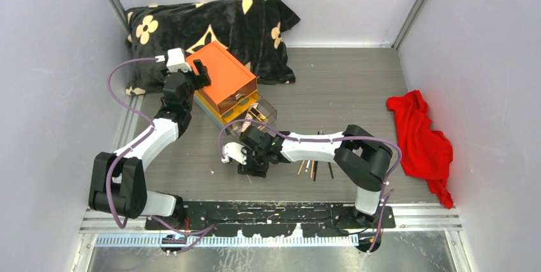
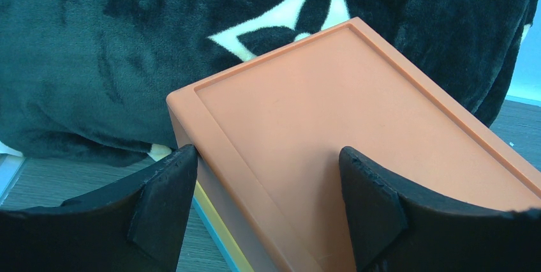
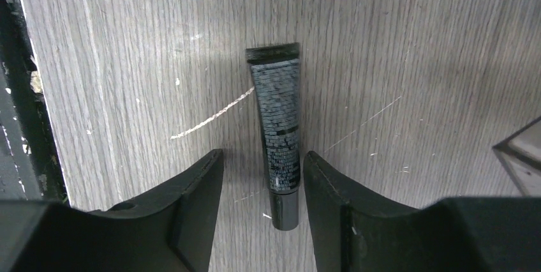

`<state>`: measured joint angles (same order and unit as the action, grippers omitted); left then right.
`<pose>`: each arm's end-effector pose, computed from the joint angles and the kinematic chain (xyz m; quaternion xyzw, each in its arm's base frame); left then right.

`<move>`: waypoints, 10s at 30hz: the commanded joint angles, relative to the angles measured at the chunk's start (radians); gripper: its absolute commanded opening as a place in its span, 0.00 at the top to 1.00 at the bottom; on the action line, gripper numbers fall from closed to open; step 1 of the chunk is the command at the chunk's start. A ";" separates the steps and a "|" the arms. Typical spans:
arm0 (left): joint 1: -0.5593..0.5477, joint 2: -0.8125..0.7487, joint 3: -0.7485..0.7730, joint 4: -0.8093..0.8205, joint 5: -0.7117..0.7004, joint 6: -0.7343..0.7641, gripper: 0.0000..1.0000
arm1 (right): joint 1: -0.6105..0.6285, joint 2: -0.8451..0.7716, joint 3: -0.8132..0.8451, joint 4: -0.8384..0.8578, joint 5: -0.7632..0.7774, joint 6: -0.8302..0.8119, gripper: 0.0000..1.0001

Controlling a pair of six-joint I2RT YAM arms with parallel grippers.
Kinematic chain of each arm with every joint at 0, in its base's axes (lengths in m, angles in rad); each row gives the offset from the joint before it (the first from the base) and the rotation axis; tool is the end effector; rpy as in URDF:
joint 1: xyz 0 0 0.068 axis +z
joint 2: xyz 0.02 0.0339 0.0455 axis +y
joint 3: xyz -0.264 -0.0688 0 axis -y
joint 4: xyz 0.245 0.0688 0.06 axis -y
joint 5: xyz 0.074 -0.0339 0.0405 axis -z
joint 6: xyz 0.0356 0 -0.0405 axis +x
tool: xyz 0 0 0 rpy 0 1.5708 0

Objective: Organize the makeup
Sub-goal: Pick up the makeup from the center of the board, then place the makeup in the drawer, then close the drawer in the storage box, then open the drawer in the storage box.

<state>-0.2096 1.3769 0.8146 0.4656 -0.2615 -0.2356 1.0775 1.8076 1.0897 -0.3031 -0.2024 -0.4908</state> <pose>0.3113 -0.0568 0.2822 -0.0972 0.7329 -0.0530 0.6712 0.1655 0.3230 0.1613 -0.6956 0.6586 0.1712 0.2304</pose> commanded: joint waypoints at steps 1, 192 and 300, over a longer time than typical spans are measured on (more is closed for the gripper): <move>-0.027 0.073 -0.058 -0.293 0.134 0.048 0.22 | 0.000 0.003 0.013 0.043 -0.019 0.031 0.49; -0.028 0.081 -0.049 -0.301 0.141 0.050 0.23 | -0.404 0.176 -0.098 1.163 -0.071 0.458 0.18; -0.027 0.075 -0.056 -0.297 0.140 0.049 0.23 | -0.323 -0.449 -0.413 0.508 0.486 0.543 0.40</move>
<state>-0.2089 1.3811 0.8185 0.4633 -0.2600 -0.2337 0.7570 1.4715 0.6304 0.3435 0.1097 0.0105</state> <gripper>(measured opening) 0.777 0.612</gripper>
